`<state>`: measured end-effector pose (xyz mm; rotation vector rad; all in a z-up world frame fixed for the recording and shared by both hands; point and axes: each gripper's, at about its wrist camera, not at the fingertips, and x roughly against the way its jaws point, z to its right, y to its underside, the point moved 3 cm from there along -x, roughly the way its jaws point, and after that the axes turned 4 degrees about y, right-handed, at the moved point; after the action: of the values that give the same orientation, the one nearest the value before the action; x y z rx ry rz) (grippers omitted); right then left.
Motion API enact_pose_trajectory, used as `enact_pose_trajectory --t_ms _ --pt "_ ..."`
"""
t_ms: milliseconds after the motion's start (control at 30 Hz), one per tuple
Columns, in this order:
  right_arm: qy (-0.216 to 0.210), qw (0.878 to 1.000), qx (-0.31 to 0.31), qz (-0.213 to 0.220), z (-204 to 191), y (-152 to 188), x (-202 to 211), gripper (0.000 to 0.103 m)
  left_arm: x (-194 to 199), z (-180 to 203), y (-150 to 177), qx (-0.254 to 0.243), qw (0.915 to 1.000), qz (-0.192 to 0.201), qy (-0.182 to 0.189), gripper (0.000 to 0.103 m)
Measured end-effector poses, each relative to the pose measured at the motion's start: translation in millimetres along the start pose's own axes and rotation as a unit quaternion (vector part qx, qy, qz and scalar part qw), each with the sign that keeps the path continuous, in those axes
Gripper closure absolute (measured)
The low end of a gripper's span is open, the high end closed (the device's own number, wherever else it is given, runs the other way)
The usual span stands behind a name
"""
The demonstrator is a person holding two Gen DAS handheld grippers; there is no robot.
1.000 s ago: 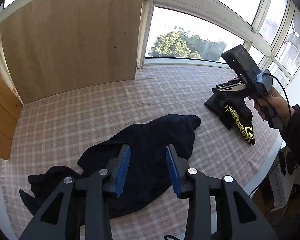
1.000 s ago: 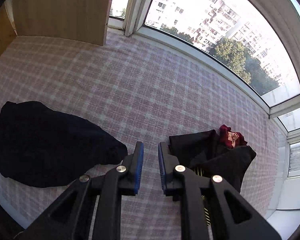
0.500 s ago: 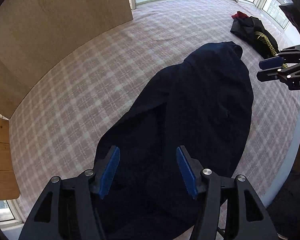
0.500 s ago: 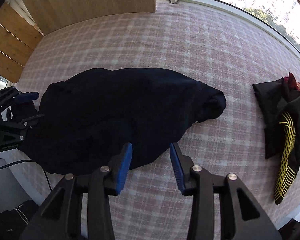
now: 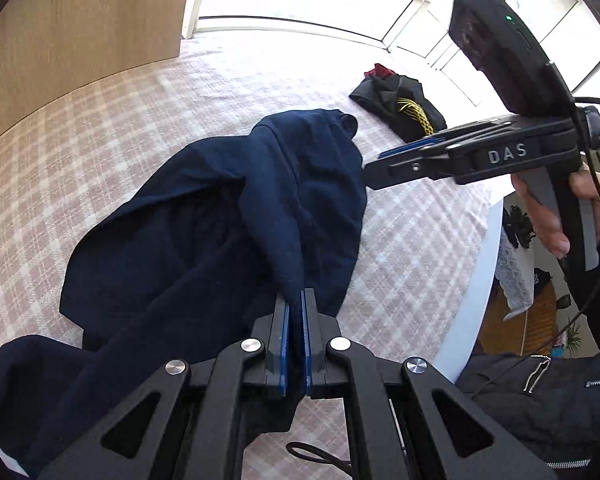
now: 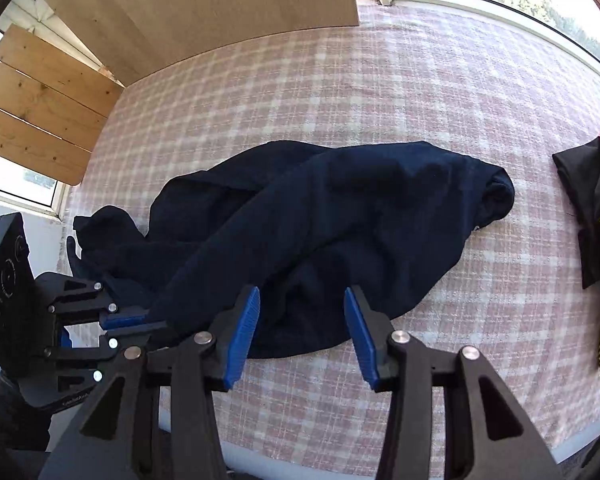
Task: Fold clothes
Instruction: 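Lay the navy garment flat on the mattress and open both grippers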
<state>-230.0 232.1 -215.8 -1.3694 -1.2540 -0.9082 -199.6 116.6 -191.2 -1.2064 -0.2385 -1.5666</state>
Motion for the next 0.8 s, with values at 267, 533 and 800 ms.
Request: enact_pose_trajectory --t_ms 267,533,800 --pt "0.019 0.999 -0.01 -0.049 0.9 13.0 -20.3 0.059 -9.9 61.1 4.4 -0.059 0.998 -0.003 0.024 0.098" --pt "-0.01 0.996 -0.062 -0.066 17.4 45.1 -16.4 0.059 -32.9 96.5 3.4 -0.105 0.9929 -0.02 0.051 0.099" --pt "0.065 0.994 0.002 -0.086 9.0 61.4 -36.5 0.059 -38.3 116.8 3.6 -0.135 0.988 -0.025 0.07 0.098"
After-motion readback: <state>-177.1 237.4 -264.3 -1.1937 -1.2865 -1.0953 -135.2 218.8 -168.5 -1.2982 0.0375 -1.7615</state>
